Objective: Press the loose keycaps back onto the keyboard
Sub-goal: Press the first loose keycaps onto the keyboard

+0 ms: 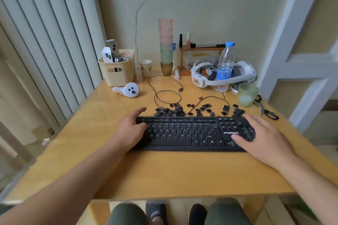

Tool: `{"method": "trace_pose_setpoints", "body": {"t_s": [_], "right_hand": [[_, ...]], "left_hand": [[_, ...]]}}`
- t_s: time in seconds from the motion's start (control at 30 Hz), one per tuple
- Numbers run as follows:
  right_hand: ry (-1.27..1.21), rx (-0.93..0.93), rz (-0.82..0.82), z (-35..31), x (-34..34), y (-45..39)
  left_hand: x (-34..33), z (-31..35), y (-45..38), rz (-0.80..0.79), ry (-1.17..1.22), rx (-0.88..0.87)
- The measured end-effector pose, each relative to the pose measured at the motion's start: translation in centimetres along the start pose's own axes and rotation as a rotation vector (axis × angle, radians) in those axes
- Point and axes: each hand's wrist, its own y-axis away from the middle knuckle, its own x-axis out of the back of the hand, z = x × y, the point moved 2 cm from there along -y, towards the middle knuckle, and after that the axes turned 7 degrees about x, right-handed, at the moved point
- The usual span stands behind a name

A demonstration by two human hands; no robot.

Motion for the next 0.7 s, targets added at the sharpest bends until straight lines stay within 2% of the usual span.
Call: {"method": "trace_pose_setpoints", "body": {"t_s": [0.07, 0.17, 0.27, 0.33, 0.37, 0.47, 0.6, 0.7], "right_hand": [[0.029, 0.028, -0.03, -1.3, -0.6, -0.1], [0.083, 0.015, -0.047, -2.0, -0.7, -0.5], [0.237, -0.004, 0.067, -3.1, 0.7, -2.1], [0.144, 0.086, 0.137, -5.6, 1.3, -4.5], [0.068, 0.156, 0.118, -7.4, 1.3, -5.9], [-0.061, 0.353, -0.119, -13.2, -0.1, -10.1], [-0.013, 0.468, -0.426, -17.1, -3.8, -13.9], [0.038, 0.503, -0.481, -17.3, -5.0, -15.3]], "left_hand": [[1.0, -0.8, -0.4, 0.041, -0.154, -0.044], [2.2, -1.8, -0.9, 0.011, -0.189, -0.067], [2.4, -2.1, -2.2, -0.006, -0.185, -0.098], [2.5, -1.6, -3.6, 0.019, -0.169, -0.084], [2.7, -1.1, -4.3, 0.024, -0.174, -0.065], [2.7, 0.7, -6.5, -0.043, -0.267, -0.037], [1.1, 2.8, -8.8, -0.131, -0.421, -0.085], [-0.2, 3.2, -9.7, -0.164, -0.473, -0.06]]}}
